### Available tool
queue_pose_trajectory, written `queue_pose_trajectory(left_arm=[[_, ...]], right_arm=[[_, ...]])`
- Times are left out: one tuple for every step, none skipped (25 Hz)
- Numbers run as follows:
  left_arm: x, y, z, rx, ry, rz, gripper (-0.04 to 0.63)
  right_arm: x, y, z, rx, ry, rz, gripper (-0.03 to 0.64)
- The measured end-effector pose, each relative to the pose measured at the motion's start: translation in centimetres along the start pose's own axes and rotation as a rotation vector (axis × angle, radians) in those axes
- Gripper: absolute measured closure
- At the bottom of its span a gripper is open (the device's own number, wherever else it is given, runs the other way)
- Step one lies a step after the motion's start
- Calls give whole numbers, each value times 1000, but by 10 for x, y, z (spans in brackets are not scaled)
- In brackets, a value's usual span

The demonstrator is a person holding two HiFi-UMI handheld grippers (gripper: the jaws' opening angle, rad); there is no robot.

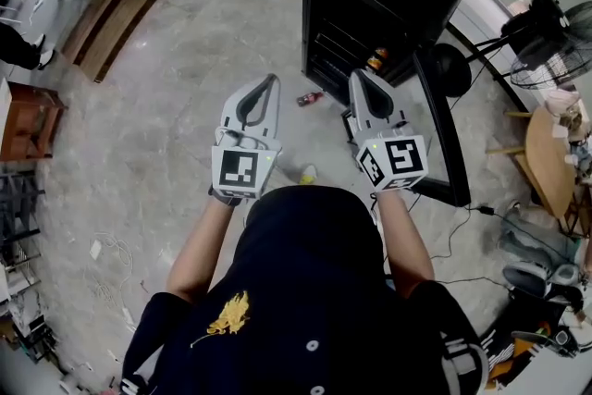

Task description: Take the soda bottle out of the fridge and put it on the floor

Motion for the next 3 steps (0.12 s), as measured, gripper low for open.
queue_pose_trajectory(left_arm=[[0, 0, 1, 0, -5, 2, 577], [-1, 1, 1, -2, -10, 4, 577], [-1, 2, 2, -3, -16, 6, 577]], right_arm=[[1, 0, 0, 0, -5, -3, 624], [2, -1, 0, 0, -9, -6, 624], [4, -1, 0, 0, -13, -9, 624]])
Point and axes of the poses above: the fingertips, and each gripper's own axes: x forward along the fingers, z to its left, y out of its underside, the point moved 4 cm from there along -x, backward along the fingers, and after that the axes turned 8 degrees about y, right-handed, at the moved point
